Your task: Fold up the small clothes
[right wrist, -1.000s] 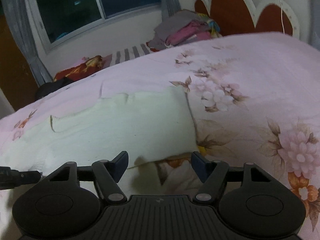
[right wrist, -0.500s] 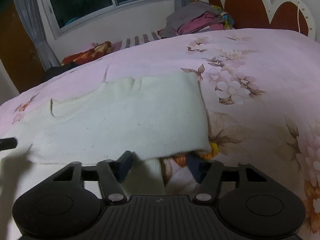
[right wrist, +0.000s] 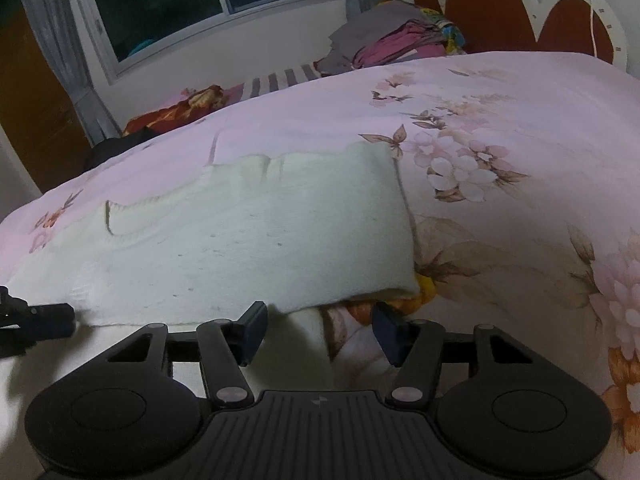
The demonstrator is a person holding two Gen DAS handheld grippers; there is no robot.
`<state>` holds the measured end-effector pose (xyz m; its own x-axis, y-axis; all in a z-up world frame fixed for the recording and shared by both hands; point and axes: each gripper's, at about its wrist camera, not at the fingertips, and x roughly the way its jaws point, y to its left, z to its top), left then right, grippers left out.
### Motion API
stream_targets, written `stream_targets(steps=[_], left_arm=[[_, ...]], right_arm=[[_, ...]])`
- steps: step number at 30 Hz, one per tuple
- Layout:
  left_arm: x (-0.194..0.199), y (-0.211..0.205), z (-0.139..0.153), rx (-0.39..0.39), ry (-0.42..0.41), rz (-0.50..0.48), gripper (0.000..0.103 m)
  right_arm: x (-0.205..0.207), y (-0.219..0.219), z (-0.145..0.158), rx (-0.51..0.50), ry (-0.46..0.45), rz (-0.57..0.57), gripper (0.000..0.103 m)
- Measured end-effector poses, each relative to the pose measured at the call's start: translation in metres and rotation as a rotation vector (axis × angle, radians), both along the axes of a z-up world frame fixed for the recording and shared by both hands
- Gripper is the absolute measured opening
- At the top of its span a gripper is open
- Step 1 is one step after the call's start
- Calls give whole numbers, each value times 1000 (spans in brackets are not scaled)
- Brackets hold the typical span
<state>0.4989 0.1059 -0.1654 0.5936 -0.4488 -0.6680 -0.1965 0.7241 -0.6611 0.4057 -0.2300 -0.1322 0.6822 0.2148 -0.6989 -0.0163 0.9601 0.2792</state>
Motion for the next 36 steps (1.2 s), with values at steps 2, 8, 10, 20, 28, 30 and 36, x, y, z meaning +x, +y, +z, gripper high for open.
stream_targets(steps=[2, 8, 10, 20, 28, 30, 36], left_arm=[[5, -1, -5, -22, -12, 18, 18], [13, 3, -2, -68, -116, 34, 3], [9, 10, 12, -39, -161, 41, 2], [-13, 70, 17, 15, -146, 116, 2], [-22, 90, 17, 38, -148, 158, 2], [-24, 90, 13, 46, -141, 151, 2], [-28, 86, 7, 72, -128, 152, 3]], right_arm=[[-1, -2, -1, 11, -1, -6, 59], [1, -4, 0, 6, 3, -15, 59], [2, -2, 0, 3, 2, -4, 59], [7, 10, -4, -44, -14, 12, 58], [5, 8, -4, -65, -26, 0, 35], [5, 3, -3, -29, -27, 1, 28], [6, 3, -3, -35, -21, -2, 27]])
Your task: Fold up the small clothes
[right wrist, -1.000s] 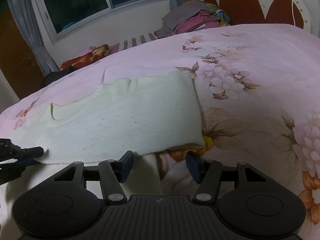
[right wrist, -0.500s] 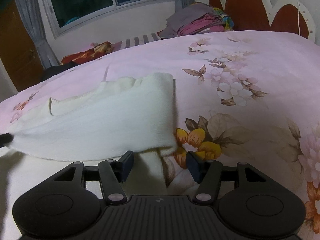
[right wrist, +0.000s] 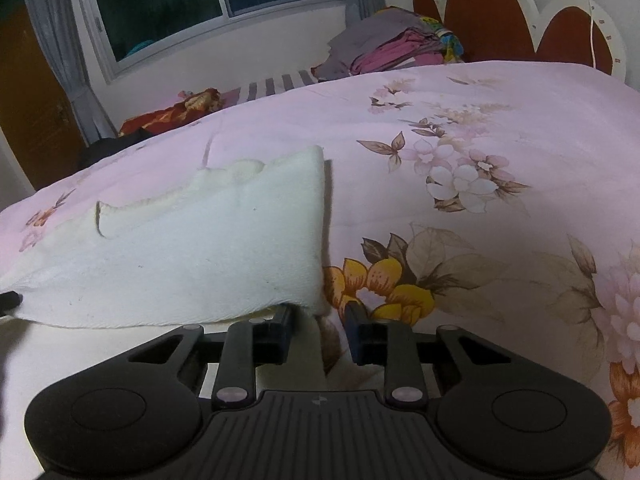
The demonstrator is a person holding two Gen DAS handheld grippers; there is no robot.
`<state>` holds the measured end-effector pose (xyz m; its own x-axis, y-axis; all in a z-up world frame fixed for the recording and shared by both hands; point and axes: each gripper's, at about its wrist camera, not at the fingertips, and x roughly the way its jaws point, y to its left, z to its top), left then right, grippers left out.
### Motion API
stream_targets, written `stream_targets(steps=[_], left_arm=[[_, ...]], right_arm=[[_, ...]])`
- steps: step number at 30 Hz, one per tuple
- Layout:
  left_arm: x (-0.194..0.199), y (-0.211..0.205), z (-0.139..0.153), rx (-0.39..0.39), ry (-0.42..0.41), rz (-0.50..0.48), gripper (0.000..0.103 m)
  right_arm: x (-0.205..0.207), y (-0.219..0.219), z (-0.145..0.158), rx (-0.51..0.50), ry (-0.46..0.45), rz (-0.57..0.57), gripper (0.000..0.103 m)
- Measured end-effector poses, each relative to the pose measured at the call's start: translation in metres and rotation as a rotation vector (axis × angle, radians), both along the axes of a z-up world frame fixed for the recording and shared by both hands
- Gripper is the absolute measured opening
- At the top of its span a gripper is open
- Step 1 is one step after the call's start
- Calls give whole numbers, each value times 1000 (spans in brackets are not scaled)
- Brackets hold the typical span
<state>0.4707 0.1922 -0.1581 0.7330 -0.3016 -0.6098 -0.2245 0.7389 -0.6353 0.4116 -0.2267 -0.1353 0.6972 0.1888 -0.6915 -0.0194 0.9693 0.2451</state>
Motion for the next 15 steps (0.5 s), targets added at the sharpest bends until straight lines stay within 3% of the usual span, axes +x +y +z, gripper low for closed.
stream_targets(steps=[7, 11, 13, 15], left_arm=[[-2, -2, -5, 16, 17, -26, 3], [-15, 1, -3, 91, 42, -21, 19], [-28, 4, 10, 156, 28, 20, 19], [-31, -3, 24, 214, -18, 3, 19]], right_arm=[[-1, -7, 5, 23, 15, 8, 28], [-8, -14, 14, 42, -14, -11, 28], [-13, -19, 22, 53, -47, -19, 28], [-13, -20, 30, 66, -77, -20, 28]])
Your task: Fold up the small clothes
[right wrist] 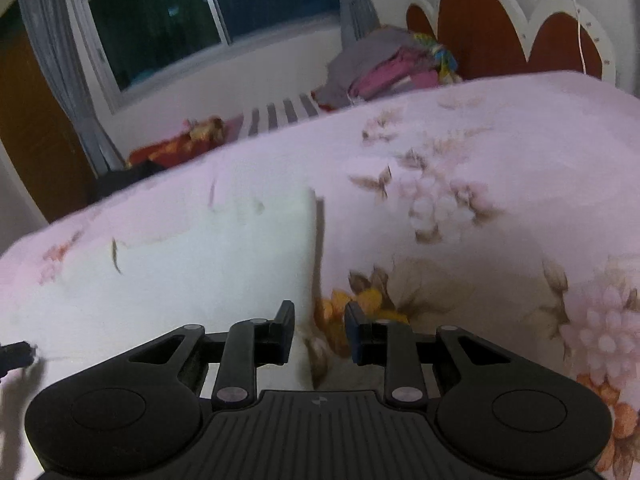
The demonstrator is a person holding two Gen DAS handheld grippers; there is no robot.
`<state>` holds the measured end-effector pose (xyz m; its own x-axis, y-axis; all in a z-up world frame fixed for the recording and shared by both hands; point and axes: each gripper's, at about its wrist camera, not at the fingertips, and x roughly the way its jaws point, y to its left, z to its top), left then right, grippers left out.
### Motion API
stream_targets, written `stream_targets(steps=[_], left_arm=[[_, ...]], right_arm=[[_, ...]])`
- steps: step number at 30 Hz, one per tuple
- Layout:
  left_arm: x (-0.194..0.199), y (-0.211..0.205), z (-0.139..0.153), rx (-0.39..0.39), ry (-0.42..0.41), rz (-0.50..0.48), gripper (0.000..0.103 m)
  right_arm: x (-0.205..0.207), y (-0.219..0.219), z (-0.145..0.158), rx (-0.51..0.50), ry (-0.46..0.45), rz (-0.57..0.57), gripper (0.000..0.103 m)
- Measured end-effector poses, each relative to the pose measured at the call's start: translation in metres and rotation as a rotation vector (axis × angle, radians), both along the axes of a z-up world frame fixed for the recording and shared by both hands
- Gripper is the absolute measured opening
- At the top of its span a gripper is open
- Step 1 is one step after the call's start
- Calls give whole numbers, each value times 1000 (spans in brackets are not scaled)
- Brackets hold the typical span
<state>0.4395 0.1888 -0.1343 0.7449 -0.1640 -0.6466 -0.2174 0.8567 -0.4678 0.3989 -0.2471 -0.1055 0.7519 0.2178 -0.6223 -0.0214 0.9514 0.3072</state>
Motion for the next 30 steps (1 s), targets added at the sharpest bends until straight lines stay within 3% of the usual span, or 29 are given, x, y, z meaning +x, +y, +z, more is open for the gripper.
stream_targets(steps=[1, 3, 5, 7, 9, 10, 11, 14, 15, 16, 18, 20, 22, 23, 24, 25, 28, 30], left_arm=[[7, -11, 4, 2, -20, -44, 20], [26, -43, 8, 24, -26, -147, 33], [46, -82, 7, 68, -29, -235, 52], [58, -110, 0, 96, -24, -291, 54], [65, -114, -12, 95, 22, -289, 51], [65, -106, -16, 83, 26, -273, 44], [61, -94, -18, 63, 18, -262, 41], [45, -54, -15, 119, 8, -171, 40], [42, -43, -16, 98, 4, -150, 40], [42, -38, -18, 62, 3, -144, 40], [48, -47, -10, 105, 8, -131, 45], [55, -68, 1, 140, -31, -162, 53], [69, -98, 9, 164, -57, -237, 64], [76, -112, 11, 182, -55, -271, 70], [82, -124, 12, 199, -50, -304, 71], [88, -132, 10, 214, -46, -315, 72], [96, -128, -1, 231, 6, -290, 69], [95, -105, -7, 272, 33, -227, 63]], right_arm=[[5, 6, 2, 3, -1, 7, 28], [19, 31, 3, 13, 18, 62, 27], [28, 70, 3, 13, 10, 168, 27], [33, 102, -2, 24, 24, 252, 27], [35, 120, -12, -11, 53, 310, 27], [35, 118, -16, -22, 55, 322, 27], [34, 105, -17, -16, 47, 325, 22], [34, 42, -15, -72, 52, 141, 16], [36, 24, -18, -62, 68, 97, 11], [40, 13, -20, -51, 80, 95, 11], [46, 22, -13, -102, 58, 129, 11], [51, 42, 0, -89, -4, 166, 11], [61, 69, 6, -68, -44, 209, 21], [67, 82, 7, -68, -46, 230, 42], [73, 94, 7, -60, -53, 263, 55], [78, 105, 5, -62, -51, 301, 56], [90, 115, -7, -119, -13, 351, 50], [102, 93, -14, -139, 10, 303, 27]])
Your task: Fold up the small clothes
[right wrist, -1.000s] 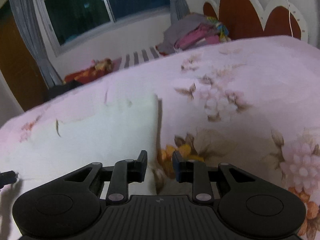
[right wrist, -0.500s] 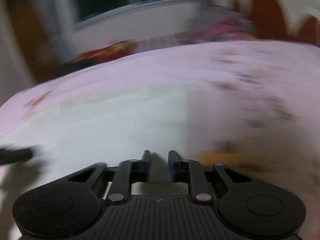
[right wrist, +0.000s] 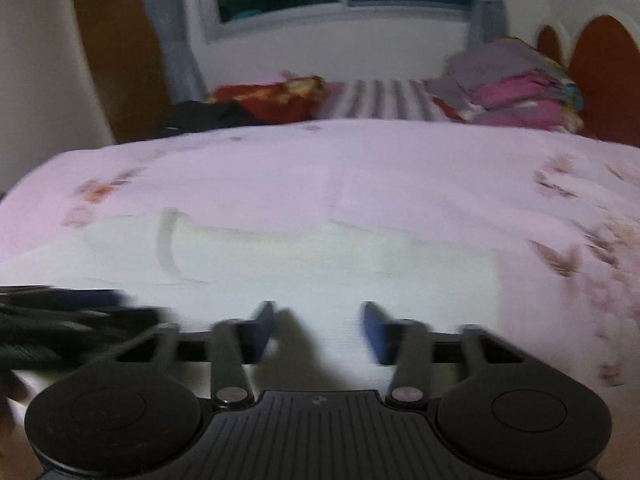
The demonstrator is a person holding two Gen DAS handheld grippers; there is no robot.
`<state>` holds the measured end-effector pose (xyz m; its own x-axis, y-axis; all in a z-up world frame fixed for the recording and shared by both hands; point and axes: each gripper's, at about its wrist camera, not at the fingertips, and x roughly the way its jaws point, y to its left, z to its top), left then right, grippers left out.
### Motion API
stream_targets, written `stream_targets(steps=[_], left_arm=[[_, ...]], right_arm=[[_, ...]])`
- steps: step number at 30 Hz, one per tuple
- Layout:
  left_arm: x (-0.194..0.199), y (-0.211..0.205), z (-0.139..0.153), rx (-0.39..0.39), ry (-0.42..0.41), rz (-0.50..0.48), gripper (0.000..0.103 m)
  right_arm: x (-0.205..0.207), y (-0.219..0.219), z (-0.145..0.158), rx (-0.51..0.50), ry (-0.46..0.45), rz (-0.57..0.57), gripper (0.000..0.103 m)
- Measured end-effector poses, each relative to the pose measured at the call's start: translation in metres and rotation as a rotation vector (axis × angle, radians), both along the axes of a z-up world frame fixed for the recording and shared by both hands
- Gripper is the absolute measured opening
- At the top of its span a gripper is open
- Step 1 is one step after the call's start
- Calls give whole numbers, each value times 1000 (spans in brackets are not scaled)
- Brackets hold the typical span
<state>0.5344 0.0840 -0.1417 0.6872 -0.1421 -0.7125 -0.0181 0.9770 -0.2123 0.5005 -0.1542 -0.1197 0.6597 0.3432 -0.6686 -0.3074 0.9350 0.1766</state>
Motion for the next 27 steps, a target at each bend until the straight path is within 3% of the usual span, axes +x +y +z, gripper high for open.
stream_targets(steps=[1, 3, 7, 9, 12, 15, 17, 19, 20, 22, 23, 24, 26, 27], left_arm=[[-3, 16, -1, 13, -6, 37, 60], [-8, 35, 0, -1, -14, 76, 60], [-10, 16, 13, 19, -26, 67, 70], [-18, 3, 20, 7, -48, 35, 70], [-38, -8, 20, 0, -37, 27, 70], [-60, -8, 4, 10, 28, 39, 69], [-74, -10, 4, 46, -6, 27, 70], [-81, -12, 16, 33, -35, 30, 69], [-85, -11, 22, 21, -76, 30, 73], [-86, -9, 24, 34, -99, 55, 82], [-81, -7, 19, 26, -56, 70, 81], [-75, -1, 11, 4, 1, 81, 79], [-77, 9, 10, -34, -6, 111, 73], [-79, 14, 14, -48, 1, 124, 72]], right_arm=[[6, -18, -4, 4, 10, -51, 23], [17, -54, -8, 31, 34, -149, 7], [19, -49, -3, -23, 37, -96, 7], [13, -49, -3, -3, 62, -82, 8], [-14, -46, 5, -17, 85, -56, 8], [-55, -49, -1, -62, 98, -44, 8], [-82, -51, -4, -85, 51, -40, 8], [-94, -47, 1, -124, 22, -49, 8], [-97, -45, 6, -124, 5, -58, 10], [-100, -47, 13, -78, -21, -86, 46], [-98, -46, 11, -70, -13, -97, 73], [-93, -44, 6, -82, 22, -97, 74], [-85, -41, -7, -92, 118, -88, 72], [-88, -43, -6, -72, 103, -93, 72]])
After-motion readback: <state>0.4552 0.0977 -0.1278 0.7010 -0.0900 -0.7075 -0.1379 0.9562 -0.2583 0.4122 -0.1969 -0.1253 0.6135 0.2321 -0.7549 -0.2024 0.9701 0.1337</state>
